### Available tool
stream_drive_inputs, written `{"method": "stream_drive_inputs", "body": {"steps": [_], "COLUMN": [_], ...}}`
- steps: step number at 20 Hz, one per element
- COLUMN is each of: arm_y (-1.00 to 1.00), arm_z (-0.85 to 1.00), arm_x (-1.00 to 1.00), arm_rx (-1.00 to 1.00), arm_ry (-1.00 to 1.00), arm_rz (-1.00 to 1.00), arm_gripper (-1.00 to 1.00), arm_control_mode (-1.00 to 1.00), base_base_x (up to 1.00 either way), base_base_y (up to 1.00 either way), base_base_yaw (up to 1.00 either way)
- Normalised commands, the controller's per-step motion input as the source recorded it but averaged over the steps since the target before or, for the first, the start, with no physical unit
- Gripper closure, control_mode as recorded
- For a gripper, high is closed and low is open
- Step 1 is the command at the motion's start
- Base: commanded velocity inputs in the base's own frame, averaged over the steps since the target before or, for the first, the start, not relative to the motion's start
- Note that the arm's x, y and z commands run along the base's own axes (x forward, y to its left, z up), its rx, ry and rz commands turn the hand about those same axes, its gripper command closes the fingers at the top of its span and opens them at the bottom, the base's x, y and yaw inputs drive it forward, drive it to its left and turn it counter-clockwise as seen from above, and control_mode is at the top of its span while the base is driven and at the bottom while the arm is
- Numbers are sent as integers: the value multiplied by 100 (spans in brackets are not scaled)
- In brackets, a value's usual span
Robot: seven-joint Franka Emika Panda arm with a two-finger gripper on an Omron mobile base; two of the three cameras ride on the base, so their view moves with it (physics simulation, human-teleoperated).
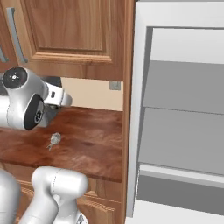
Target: Open the fridge, remove the pear, mushroom, and fish, and place them on any counter.
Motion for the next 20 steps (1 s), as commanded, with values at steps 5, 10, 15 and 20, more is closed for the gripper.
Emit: {"method": "stream_drive_inputs", "body": {"steps": [5,10,15,20], "arm_y": [2,8,12,9], "arm_z": [-45,-73,-78,-72], "arm_x": [46,58,67,76], "arm_rx": [6,3,0,0], "arm_ry": [22,22,15,17], "arm_rz": [0,0,0,0], "arm_gripper": [100,100,100,100], "arm_control_mode": [-100,-100,-100,-100], "base_base_x": [0,0,0,0], "base_base_y": [0,0,0,0], "base_base_yaw": [0,0,0,0]}}
